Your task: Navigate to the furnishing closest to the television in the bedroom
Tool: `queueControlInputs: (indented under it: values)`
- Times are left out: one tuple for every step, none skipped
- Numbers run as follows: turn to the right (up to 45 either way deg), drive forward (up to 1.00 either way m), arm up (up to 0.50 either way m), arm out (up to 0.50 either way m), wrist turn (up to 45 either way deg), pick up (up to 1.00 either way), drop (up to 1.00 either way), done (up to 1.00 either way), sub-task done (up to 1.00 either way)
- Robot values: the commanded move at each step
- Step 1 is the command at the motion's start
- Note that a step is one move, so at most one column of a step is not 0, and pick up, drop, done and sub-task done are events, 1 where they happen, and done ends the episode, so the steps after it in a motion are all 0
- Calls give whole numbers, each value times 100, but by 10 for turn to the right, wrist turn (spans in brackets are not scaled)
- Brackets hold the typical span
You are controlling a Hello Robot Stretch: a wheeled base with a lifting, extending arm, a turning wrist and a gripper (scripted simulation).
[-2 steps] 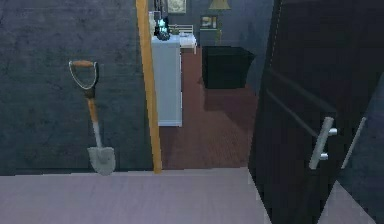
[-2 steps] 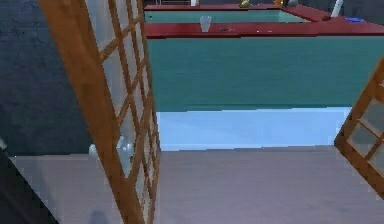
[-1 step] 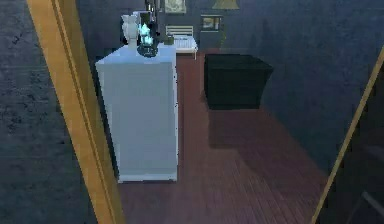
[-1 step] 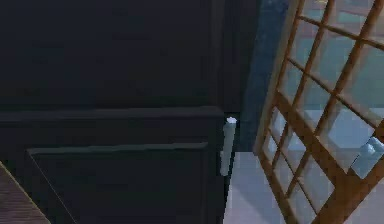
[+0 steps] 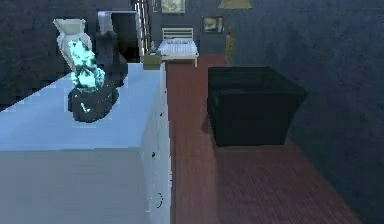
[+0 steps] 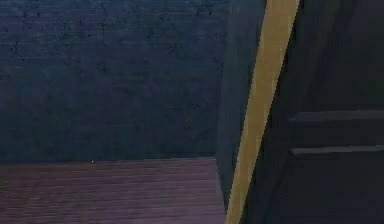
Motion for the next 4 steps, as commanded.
queueControlInputs:
  values:
    - [210,0,0,0,0,0,0,0,0]
    - [0,10,0,0,0,0,0,0,0]
    - [-120,0,0,0,0,0,0,0,0]
    - [0,100,0,0,0,0,0,0,0]
